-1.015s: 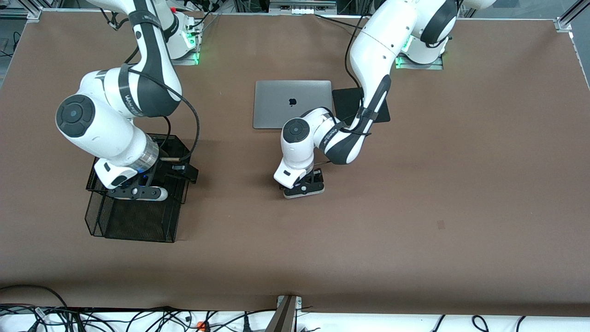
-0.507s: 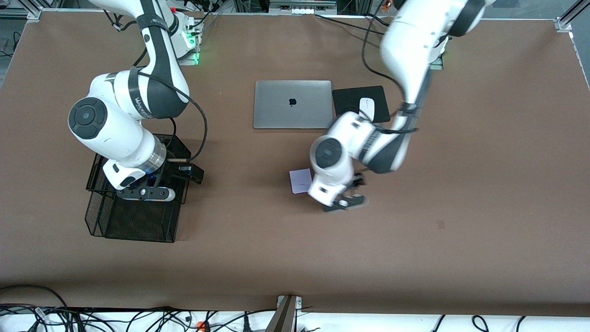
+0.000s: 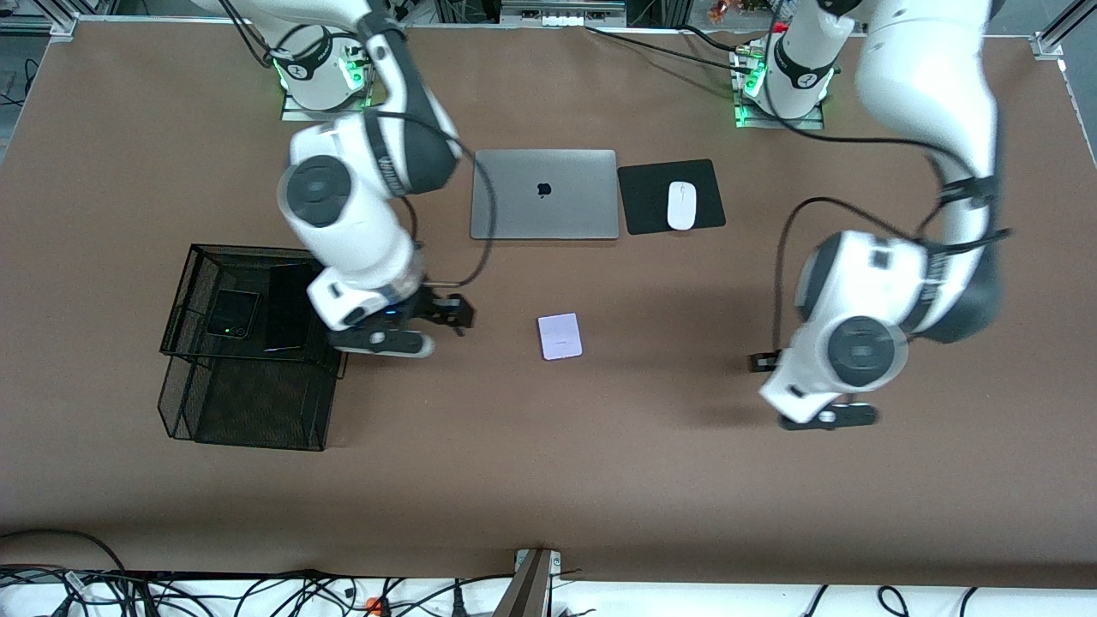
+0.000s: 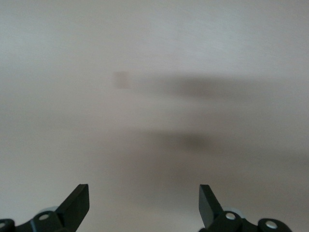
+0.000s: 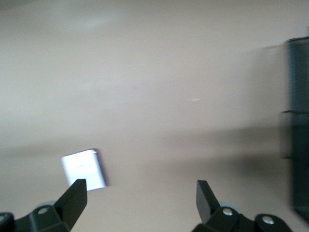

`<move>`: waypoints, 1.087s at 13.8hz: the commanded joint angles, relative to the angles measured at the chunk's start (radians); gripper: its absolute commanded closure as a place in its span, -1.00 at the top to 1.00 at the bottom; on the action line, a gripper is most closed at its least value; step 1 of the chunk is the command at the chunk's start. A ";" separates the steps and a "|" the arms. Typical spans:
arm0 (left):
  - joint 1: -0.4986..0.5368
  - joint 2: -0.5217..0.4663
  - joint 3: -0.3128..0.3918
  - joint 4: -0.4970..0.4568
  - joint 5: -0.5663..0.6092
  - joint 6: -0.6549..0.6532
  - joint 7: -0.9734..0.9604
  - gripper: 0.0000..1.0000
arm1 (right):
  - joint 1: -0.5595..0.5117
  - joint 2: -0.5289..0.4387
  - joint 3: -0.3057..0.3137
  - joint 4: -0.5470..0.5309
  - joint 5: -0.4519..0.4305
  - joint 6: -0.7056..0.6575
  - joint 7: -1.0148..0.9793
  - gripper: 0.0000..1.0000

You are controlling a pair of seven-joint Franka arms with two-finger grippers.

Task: Place phones with both arms
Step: 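Grasp the white phone with the right gripper while the left gripper retracts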

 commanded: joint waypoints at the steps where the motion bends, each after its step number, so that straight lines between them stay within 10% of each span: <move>1: 0.084 -0.189 -0.017 -0.117 0.000 -0.043 0.148 1.00 | -0.007 0.157 0.081 0.158 0.018 0.049 0.095 1.00; 5: 0.174 -0.377 -0.022 -0.192 -0.010 -0.060 0.294 1.00 | 0.015 0.275 0.196 0.158 -0.002 0.243 0.086 1.00; 15: 0.178 -0.639 -0.046 -0.323 -0.072 -0.129 0.327 1.00 | 0.040 0.369 0.202 0.149 -0.153 0.327 0.025 1.00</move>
